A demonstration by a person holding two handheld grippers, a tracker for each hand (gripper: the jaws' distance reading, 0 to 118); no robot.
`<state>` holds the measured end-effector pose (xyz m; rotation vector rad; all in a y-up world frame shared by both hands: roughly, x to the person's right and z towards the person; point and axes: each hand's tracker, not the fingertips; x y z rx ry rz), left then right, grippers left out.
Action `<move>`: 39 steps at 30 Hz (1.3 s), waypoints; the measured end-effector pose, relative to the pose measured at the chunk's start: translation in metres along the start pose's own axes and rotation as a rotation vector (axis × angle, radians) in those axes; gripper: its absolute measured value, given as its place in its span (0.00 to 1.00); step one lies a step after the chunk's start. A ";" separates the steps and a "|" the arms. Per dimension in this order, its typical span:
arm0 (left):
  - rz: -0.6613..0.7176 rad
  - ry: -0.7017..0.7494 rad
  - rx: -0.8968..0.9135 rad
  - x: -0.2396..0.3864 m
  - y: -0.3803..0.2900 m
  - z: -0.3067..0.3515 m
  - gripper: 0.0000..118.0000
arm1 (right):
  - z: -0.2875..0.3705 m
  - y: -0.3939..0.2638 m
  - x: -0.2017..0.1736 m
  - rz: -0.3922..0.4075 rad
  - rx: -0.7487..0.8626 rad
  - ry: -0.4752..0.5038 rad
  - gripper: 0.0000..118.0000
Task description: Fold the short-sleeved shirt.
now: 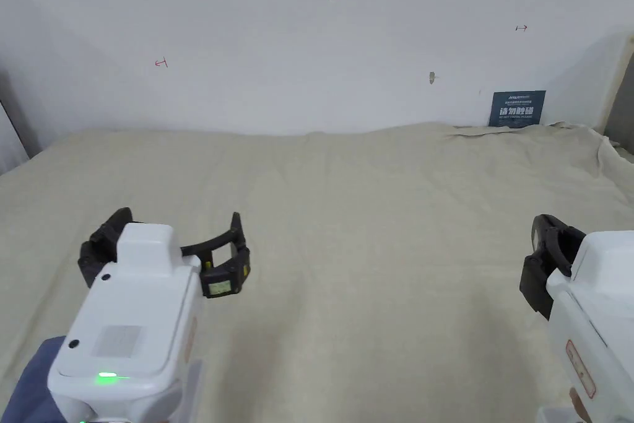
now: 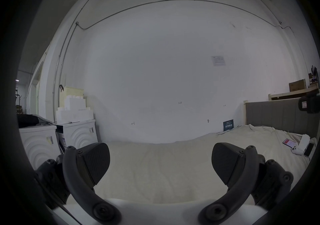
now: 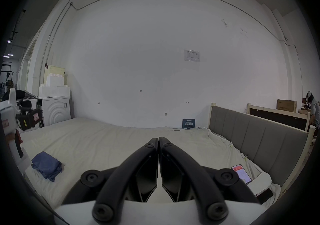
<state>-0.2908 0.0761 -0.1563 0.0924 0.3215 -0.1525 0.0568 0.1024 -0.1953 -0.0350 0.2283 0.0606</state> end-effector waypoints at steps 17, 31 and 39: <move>0.070 -0.087 -0.089 0.043 -0.025 0.011 0.01 | 0.008 -0.013 0.022 -0.013 0.005 -0.036 0.01; 0.069 -0.081 -0.075 0.044 -0.018 0.014 0.00 | 0.011 -0.014 0.016 -0.011 0.027 -0.052 0.01; 0.072 -0.071 -0.073 0.044 -0.018 0.014 0.00 | 0.012 -0.012 0.015 -0.009 0.030 -0.049 0.01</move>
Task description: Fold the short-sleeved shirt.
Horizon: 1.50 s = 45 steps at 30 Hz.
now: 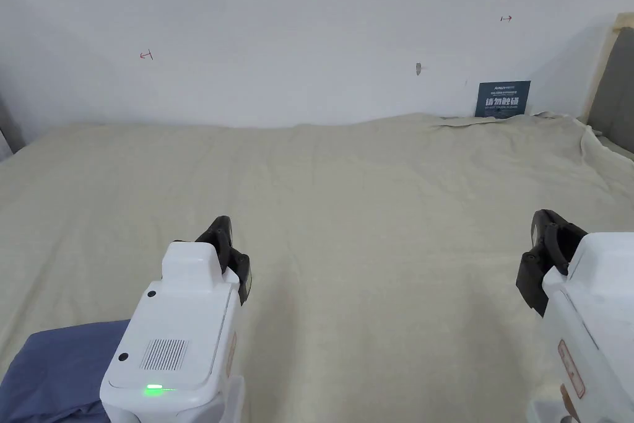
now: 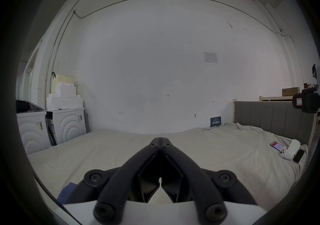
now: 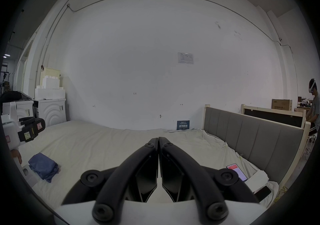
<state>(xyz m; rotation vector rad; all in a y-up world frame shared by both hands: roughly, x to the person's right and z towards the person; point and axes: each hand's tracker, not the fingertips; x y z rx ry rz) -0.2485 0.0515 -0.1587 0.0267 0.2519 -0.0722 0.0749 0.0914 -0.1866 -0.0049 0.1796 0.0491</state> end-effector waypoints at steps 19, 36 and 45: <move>0.002 0.013 -0.003 -0.004 -0.002 0.000 0.00 | -0.001 0.000 0.001 0.002 0.002 0.004 0.01; 0.000 0.012 -0.004 -0.003 -0.004 -0.003 0.00 | 0.000 0.003 -0.005 0.003 -0.005 0.007 0.01; -0.002 0.013 -0.008 -0.004 -0.005 -0.004 0.00 | -0.003 0.002 -0.005 0.006 -0.005 0.010 0.01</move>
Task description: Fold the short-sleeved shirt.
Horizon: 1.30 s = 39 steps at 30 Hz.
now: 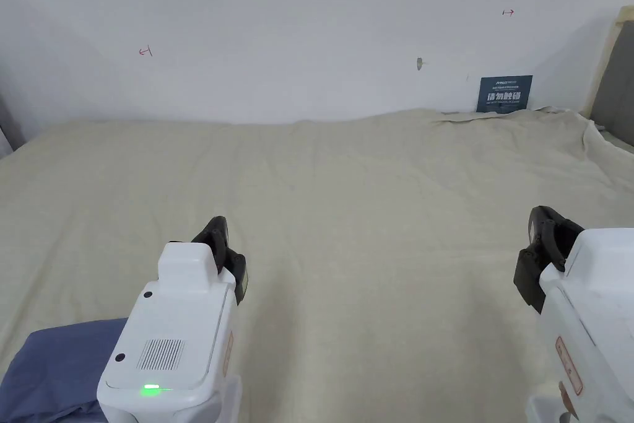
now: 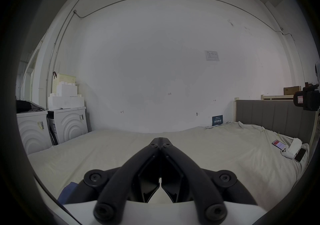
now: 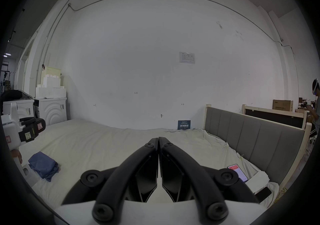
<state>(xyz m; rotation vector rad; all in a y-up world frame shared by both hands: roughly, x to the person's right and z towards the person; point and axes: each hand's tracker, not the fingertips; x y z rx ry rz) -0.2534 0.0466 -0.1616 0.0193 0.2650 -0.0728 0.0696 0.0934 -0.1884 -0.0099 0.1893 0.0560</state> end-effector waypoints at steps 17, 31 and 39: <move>0.008 0.004 0.000 -0.003 0.000 0.000 0.00 | 0.000 0.001 -0.001 0.000 0.000 0.002 0.01; 0.048 0.020 -0.037 -0.015 0.000 -0.005 0.95 | -0.002 -0.003 0.006 -0.019 -0.004 -0.003 0.85; 0.038 0.014 -0.020 -0.017 0.000 -0.001 1.00 | -0.002 -0.002 0.006 -0.028 -0.002 -0.002 0.91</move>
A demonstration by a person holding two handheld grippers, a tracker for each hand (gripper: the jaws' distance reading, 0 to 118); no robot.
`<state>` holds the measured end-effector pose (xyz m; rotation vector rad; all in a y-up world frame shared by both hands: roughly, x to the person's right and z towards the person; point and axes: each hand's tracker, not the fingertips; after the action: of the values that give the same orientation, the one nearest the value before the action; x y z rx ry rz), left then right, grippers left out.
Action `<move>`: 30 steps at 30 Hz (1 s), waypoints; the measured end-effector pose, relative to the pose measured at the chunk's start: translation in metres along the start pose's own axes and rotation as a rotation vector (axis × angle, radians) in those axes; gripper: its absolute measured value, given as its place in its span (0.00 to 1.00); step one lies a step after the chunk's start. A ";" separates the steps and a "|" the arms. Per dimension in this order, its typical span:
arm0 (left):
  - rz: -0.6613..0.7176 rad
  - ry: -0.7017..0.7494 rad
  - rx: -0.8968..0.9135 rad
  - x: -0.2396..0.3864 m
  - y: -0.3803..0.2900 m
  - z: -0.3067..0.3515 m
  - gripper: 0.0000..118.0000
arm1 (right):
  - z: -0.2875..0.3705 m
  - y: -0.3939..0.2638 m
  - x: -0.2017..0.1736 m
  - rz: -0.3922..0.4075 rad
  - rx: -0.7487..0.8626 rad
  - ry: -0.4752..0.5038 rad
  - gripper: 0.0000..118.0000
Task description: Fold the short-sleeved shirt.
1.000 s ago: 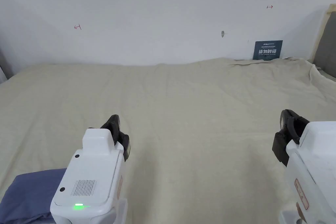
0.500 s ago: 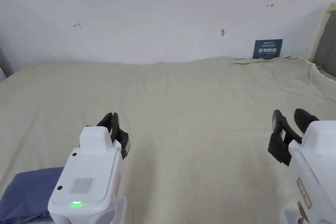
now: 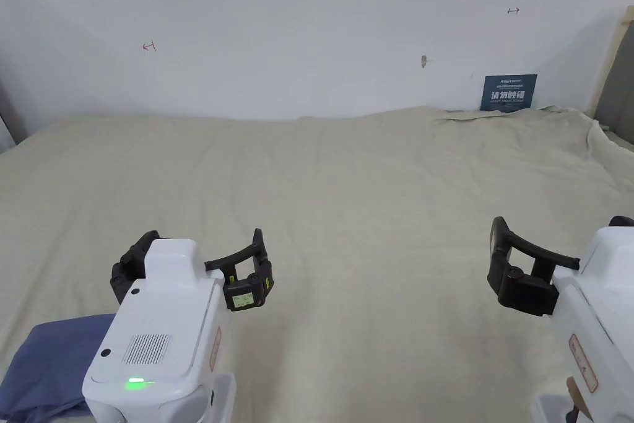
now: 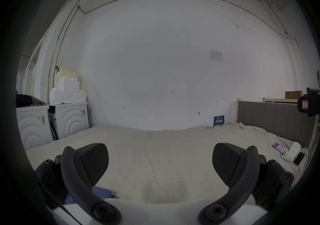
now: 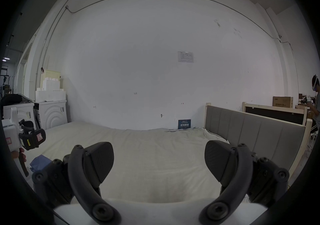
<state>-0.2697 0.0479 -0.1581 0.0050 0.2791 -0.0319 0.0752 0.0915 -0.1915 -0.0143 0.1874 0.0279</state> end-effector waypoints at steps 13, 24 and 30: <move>-0.013 0.007 0.012 0.001 0.003 0.003 1.00 | 0.000 -0.001 -0.001 -0.001 0.001 0.005 0.92; -0.023 0.005 0.015 0.001 0.002 0.004 1.00 | 0.002 0.004 -0.007 0.001 0.006 0.007 0.92; -0.020 0.001 0.015 0.001 0.003 0.005 1.00 | 0.003 0.004 -0.007 -0.003 0.010 0.006 0.92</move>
<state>-0.2677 0.0504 -0.1537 0.0170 0.2801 -0.0534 0.0690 0.0952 -0.1875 -0.0050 0.1937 0.0236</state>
